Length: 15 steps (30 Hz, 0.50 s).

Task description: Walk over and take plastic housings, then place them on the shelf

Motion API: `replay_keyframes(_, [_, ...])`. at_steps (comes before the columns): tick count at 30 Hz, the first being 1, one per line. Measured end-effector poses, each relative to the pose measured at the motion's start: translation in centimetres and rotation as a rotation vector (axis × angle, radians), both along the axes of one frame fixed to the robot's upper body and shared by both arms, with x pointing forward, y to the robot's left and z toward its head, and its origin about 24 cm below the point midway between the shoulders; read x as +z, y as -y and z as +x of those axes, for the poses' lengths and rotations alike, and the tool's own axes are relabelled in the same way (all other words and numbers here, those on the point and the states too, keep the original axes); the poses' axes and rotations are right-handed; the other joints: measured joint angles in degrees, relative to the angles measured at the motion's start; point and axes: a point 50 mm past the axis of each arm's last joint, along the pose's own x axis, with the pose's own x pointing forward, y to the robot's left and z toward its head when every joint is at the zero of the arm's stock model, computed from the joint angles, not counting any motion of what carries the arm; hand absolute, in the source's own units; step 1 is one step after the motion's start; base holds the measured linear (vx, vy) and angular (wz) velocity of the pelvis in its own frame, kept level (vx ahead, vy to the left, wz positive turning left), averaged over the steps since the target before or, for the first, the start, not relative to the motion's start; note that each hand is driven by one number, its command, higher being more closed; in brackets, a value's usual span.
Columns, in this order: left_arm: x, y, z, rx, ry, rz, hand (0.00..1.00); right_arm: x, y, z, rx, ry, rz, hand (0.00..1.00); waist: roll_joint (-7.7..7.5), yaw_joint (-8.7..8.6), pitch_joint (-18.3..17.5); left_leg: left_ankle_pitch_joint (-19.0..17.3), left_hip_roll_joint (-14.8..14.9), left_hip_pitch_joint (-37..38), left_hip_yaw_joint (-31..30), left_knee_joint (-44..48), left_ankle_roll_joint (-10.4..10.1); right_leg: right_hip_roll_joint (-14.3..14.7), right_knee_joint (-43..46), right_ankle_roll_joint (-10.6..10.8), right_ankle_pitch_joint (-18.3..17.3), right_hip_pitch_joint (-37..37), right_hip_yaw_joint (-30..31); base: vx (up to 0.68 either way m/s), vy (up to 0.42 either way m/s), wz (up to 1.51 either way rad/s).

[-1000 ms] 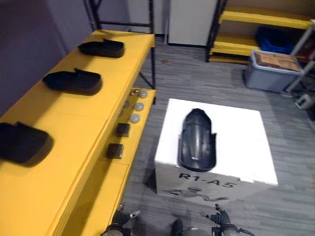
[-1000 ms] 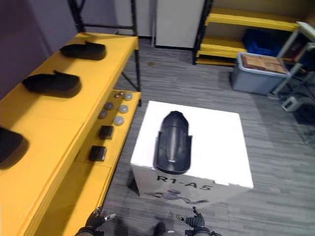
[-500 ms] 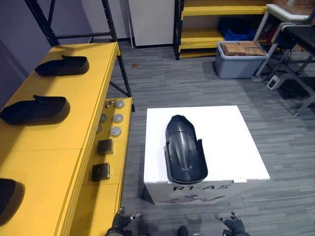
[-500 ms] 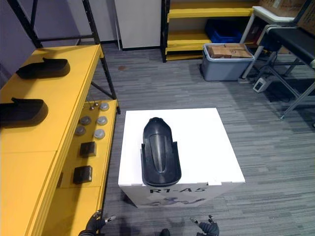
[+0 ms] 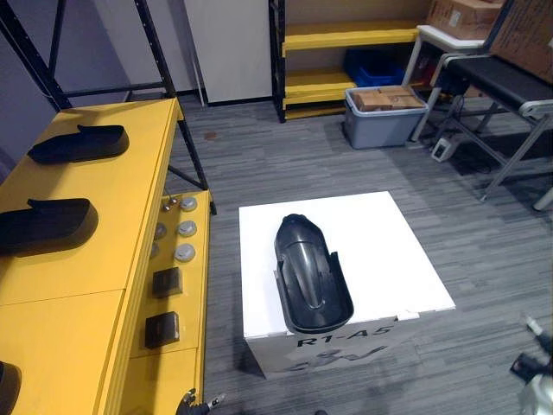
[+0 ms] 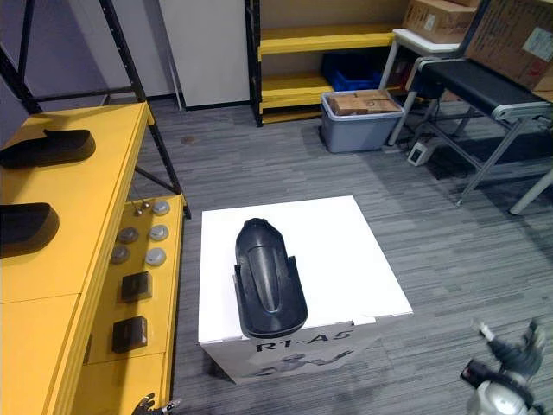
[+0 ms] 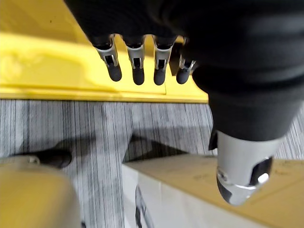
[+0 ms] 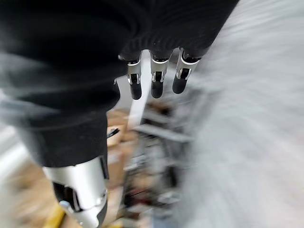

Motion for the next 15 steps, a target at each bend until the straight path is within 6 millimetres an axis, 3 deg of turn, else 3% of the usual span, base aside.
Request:
replay_keyframes(2, [0.0, 0.1, 0.1, -0.006, 0.003, -0.003, 0.0, 1.5, -1.6, 1.3, 0.084, 0.066, -0.045, 0.0, -0.33, 0.12, 0.2, 0.13, 0.06, 0.09, -0.12, -0.18, 0.2, 0.1, -0.35, -0.06, 0.45, 0.15, 0.03, -0.07, -0.006, -0.03])
replay_keyframes(4, [0.0, 0.2, 0.1, -0.022, 0.005, -0.009, 0.0, 3.5, -5.1, 3.8, 0.245, 0.153, -0.09, 0.0, -0.3, 0.2, 0.18, 0.27, 0.08, 0.07, -0.21, -0.36, 0.33, 0.12, -0.56, 0.02, 0.57, 0.14, 0.01, -0.12, -0.002, -0.03])
replay_keyframes(5, [0.0, 0.2, 0.2, -0.027, 0.007, -0.008, 0.0, 3.8, -6.1, 4.4, 0.291, 0.169, -0.098, 0.0, -0.31, 0.25, 0.18, 0.3, 0.08, 0.01, -0.34, -0.42, 0.34, 0.13, -0.65, 0.12, 0.53, 0.13, -0.04, -0.11, -0.002, 0.03])
replay_keyframes(7, [0.1, 0.3, 0.5, -0.059, 0.016, -0.005, 0.0, 4.6, -10.1, 6.0, 0.475, 0.214, -0.114, 0.0, -0.35, 1.0, 0.17, 0.53, 0.09, -0.4, -0.81, -0.67, 0.32, 0.11, -0.67, 0.41, 0.5, -0.35, -0.3, -0.06, -0.007, 0.07])
replay_keyframes(11, [0.1, 0.3, 0.6, -0.067, 0.019, -0.006, 0.0, 3.4, -14.2, 7.2, 0.642, 0.188, -0.086, 0.0, -0.41, 1.91, 0.19, 1.41, 0.03, -0.52, -2.68, -1.39, 0.18, -0.05, -0.39, -0.06, 0.88, -0.25, -2.17, 0.02, -0.007, 0.24])
replay_keyframes(13, [0.1, 0.2, 0.4, -0.066, 0.015, -0.005, 0.0, 2.0, -16.7, 7.5, 0.739, 0.141, -0.045, 0.0, -0.33, 3.09, 0.18, 1.59, 0.07, -0.54, -3.08, -1.46, 0.2, -0.02, -0.34, -0.05, 0.88, -0.16, -3.02, 0.05, 0.013, 0.13])
replay_keyframes(15, [0.1, 0.2, 0.3, -0.066, 0.011, -0.003, 0.0, 0.4, -18.1, 7.7, 0.79, 0.071, -0.034, 0.0, -0.47, 3.14, 0.29, 1.63, 0.04, -0.43, -3.85, -1.46, 0.23, -0.04, -0.34, -0.04, 0.87, 0.28, -3.45, 0.05, 0.027, 0.18])
